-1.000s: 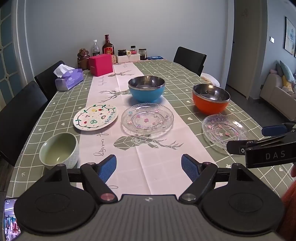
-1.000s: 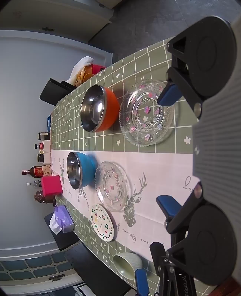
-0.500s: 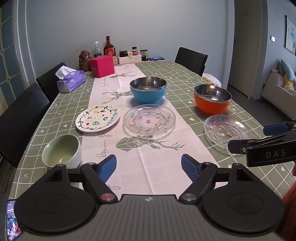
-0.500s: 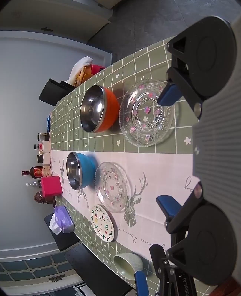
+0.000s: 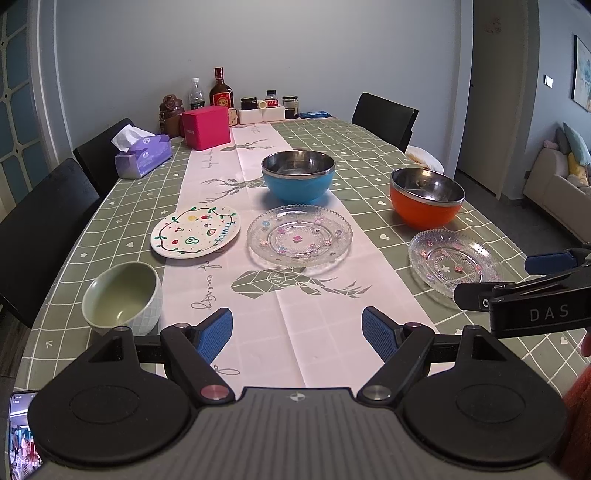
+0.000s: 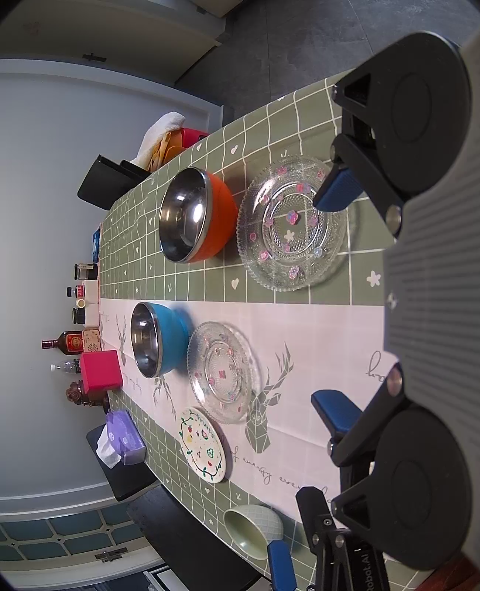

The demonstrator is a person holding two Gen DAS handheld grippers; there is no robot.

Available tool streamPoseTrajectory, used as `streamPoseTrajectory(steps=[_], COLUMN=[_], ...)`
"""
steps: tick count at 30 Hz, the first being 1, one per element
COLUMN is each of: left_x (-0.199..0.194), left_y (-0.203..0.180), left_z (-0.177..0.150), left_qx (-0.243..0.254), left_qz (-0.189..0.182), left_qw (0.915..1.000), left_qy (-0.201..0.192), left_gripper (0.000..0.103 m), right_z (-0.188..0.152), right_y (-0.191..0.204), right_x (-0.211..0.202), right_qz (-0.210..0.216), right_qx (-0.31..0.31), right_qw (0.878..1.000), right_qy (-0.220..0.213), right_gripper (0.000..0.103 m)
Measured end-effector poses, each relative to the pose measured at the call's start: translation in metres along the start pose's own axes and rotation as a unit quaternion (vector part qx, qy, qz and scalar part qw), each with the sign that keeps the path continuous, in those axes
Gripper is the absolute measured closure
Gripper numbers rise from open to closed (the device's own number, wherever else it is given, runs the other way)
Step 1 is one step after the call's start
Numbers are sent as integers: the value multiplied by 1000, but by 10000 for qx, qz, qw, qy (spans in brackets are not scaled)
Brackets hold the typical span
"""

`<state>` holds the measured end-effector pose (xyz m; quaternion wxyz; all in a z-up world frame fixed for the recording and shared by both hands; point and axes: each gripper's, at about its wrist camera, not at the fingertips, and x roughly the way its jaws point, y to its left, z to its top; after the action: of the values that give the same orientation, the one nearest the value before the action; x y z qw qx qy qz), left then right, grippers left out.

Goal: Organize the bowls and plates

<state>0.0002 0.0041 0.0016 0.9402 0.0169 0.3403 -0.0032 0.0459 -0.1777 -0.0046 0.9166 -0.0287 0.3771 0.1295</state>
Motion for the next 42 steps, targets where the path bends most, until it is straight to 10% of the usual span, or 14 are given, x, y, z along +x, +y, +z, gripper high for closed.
streamPoseTrajectory(steps=[42], left_x=[3], left_y=[-2], left_z=[-3], left_qx=[-32], left_qz=[-25], left_qw=[10000], left_qy=[30], left_gripper=[10], right_z=[-2], right_y=[5], right_x=[5], right_qz=[106], right_qx=[-87], right_qw=[9999], right_qy=[76], right_gripper=[3])
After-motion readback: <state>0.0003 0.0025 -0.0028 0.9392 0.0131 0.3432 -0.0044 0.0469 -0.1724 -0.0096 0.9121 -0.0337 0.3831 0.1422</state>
